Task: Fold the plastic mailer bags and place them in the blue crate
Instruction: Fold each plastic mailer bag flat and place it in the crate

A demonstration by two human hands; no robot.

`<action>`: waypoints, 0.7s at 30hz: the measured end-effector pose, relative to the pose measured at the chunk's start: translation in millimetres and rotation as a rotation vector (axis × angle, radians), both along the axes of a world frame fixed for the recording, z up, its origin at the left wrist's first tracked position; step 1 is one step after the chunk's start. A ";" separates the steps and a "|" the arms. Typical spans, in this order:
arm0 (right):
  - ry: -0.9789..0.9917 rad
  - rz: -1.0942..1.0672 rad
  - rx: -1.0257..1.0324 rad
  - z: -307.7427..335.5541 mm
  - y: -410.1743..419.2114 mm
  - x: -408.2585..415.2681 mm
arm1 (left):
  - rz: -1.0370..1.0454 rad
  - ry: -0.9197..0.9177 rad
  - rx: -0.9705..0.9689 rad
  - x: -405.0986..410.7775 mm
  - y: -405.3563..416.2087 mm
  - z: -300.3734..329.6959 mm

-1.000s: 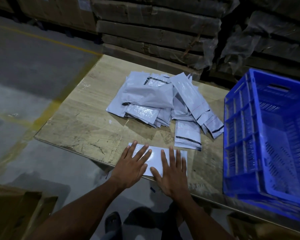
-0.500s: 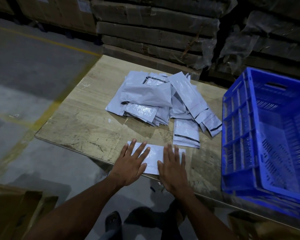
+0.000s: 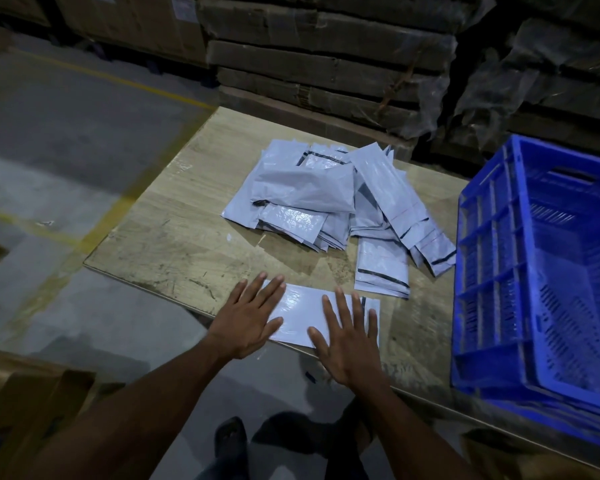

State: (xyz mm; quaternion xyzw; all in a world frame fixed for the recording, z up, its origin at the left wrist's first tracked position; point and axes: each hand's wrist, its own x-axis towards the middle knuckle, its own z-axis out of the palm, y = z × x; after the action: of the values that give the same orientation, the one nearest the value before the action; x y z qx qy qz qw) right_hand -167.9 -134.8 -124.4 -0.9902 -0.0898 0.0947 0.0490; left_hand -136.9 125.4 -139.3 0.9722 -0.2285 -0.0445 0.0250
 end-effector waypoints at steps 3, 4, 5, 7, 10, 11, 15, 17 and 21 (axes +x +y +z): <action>0.022 0.008 -0.009 3.6 -6.4 -1.9 | 0.004 0.015 0.001 2.3 11.4 3.9; 0.027 0.021 0.000 5.5 -7.9 -1.8 | 0.041 -0.002 -0.008 1.8 10.0 7.7; 0.035 0.030 0.021 7.3 -8.8 -1.1 | 0.095 -0.034 -0.025 0.4 3.9 13.2; 0.019 0.029 0.070 9.2 -9.0 1.3 | 0.159 -0.090 -0.110 -4.6 -22.4 20.0; -0.004 0.056 0.043 4.8 -6.5 1.2 | 0.076 -0.058 -0.302 -14.5 -75.7 19.1; -0.015 0.063 0.027 1.6 -7.3 0.7 | 0.057 -0.027 -0.296 -16.9 -88.9 15.2; -0.055 0.018 0.010 -3.0 -23.5 -2.9 | 0.097 0.018 -0.175 -17.6 -100.0 5.6; -0.046 -0.015 0.006 -5.2 -33.2 -4.7 | 0.093 0.032 -0.120 -16.0 -87.9 4.1; 0.035 -0.047 0.015 -4.0 -36.5 -5.5 | 0.125 0.006 -0.063 -14.2 -54.8 3.1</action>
State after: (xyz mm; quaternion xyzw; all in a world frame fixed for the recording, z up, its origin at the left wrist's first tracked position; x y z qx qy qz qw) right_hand -173.4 -171.3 -128.3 -0.9898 -0.0663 0.1104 0.0602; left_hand -151.1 70.6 -136.3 0.9832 -0.1683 -0.0387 0.0591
